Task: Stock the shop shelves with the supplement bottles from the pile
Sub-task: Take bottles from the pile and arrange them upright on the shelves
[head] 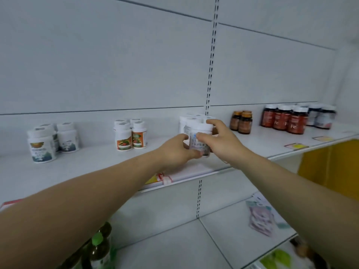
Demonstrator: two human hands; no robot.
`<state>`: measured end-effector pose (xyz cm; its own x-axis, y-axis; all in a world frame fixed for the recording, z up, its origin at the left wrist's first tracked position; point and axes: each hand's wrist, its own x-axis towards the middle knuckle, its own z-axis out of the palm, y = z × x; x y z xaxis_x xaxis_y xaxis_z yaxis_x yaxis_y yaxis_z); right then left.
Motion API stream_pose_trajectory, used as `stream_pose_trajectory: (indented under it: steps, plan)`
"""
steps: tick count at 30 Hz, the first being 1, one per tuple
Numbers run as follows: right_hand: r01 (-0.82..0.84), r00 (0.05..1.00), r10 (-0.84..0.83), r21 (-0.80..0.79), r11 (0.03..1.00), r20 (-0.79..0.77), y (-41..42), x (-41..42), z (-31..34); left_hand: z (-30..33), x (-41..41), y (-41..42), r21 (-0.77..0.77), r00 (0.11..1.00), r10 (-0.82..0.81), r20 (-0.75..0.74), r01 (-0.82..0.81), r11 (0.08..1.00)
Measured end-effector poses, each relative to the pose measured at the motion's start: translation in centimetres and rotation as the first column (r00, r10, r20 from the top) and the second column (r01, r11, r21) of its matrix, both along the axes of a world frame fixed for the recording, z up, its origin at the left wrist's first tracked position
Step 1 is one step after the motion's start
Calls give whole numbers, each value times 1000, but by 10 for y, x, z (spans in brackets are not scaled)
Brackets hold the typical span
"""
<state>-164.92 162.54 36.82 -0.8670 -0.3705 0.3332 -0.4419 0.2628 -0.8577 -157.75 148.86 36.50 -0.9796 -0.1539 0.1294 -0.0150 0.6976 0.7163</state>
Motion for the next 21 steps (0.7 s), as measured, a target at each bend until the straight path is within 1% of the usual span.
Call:
stream_pose_trajectory:
  steps: [2,4,6,8,9,11,13,15,17,21]
  plan:
    - [37,999,-37,31,999,-6,16,-15,-1,-5,-15,11,-155,997,10,77,2,988]
    - [41,999,-41,65,997,-8,25,-31,-2,-10,-26,18,-318,987,51,154,1,948]
    - [20,999,-17,116,993,-28,30,-48,-4,-14,-35,25,-468,974,129,188,-27,883]
    - [-18,998,26,146,989,-53,31,-62,-6,-19,-44,28,-602,953,230,199,-67,796]
    - [-51,996,62,155,987,-66,31,-69,-7,-21,-47,28,-629,936,279,214,-87,773]
    - [-131,985,149,186,974,-87,28,-82,-8,-23,-50,27,-617,900,349,261,-123,778]
    - [-198,966,230,233,952,-119,23,-93,-7,-25,-50,27,-607,879,380,287,-140,782]
    - [-231,949,278,271,934,-149,19,-103,-6,-24,-50,30,-626,870,401,288,-146,766]
    - [-246,932,313,316,916,-183,16,-110,-6,-23,-49,34,-629,861,417,291,-156,761]
    - [-182,899,328,435,882,-289,13,-116,-6,-22,-47,39,-620,860,439,262,-198,759]
